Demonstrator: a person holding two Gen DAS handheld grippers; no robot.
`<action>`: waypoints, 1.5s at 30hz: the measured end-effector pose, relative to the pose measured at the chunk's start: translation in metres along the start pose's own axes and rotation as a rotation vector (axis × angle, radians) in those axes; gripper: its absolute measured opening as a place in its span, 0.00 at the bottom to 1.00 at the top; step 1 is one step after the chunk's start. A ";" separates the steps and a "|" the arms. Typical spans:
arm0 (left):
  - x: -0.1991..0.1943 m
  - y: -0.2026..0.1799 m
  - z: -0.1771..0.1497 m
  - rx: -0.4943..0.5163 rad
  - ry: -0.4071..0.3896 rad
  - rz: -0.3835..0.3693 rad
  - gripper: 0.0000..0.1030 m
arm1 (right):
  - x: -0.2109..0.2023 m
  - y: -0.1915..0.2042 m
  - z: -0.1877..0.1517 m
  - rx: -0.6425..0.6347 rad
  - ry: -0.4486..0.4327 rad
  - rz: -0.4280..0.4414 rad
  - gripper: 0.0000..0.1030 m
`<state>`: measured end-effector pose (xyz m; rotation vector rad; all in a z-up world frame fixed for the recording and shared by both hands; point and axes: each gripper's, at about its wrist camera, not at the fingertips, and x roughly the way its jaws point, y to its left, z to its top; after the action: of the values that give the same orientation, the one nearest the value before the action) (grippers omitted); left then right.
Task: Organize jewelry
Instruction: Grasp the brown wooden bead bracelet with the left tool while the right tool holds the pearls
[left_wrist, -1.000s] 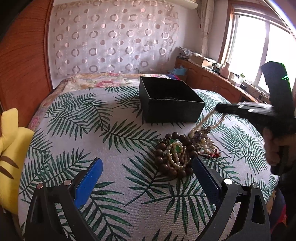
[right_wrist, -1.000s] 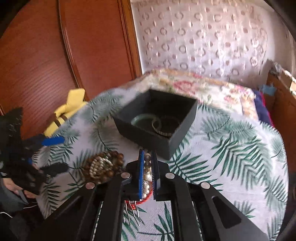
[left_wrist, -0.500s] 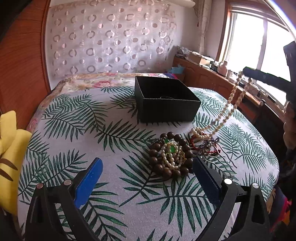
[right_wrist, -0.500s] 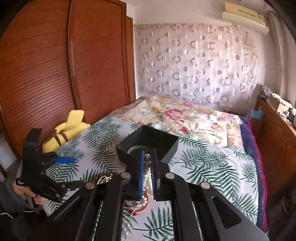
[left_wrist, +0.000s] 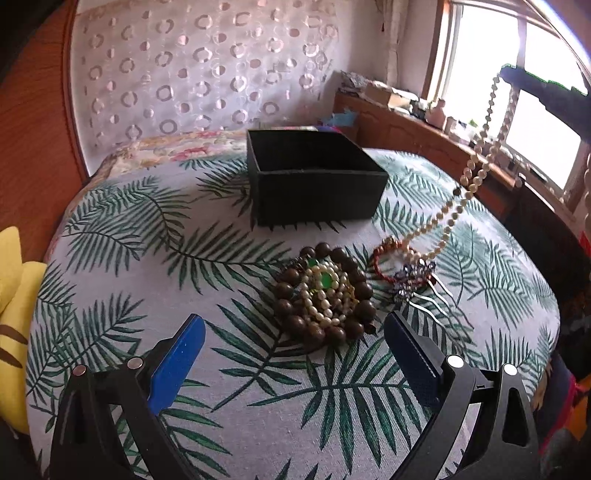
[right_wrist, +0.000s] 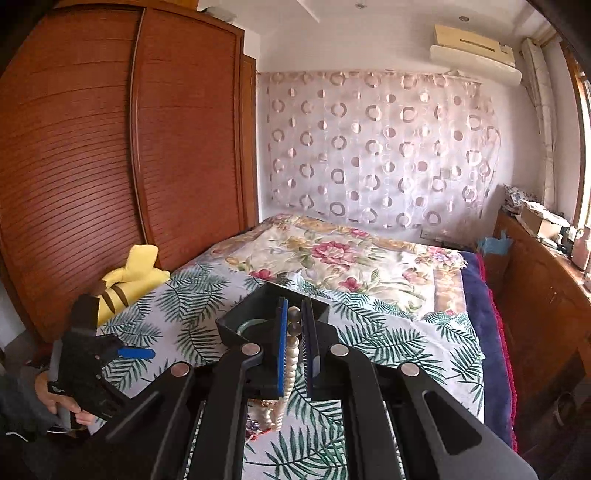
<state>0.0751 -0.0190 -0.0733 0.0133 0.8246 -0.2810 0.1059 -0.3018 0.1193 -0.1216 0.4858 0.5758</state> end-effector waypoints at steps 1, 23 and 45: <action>0.002 -0.001 0.001 0.004 0.007 -0.002 0.91 | 0.002 -0.001 -0.001 -0.001 0.007 -0.004 0.08; 0.010 -0.028 0.000 0.113 0.059 0.048 0.61 | 0.034 -0.008 -0.040 0.035 0.108 -0.015 0.08; 0.017 -0.061 -0.003 0.338 0.055 0.066 0.28 | 0.051 0.005 -0.044 0.024 0.149 0.009 0.08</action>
<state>0.0683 -0.0815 -0.0816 0.3650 0.8217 -0.3566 0.1223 -0.2829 0.0565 -0.1398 0.6381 0.5723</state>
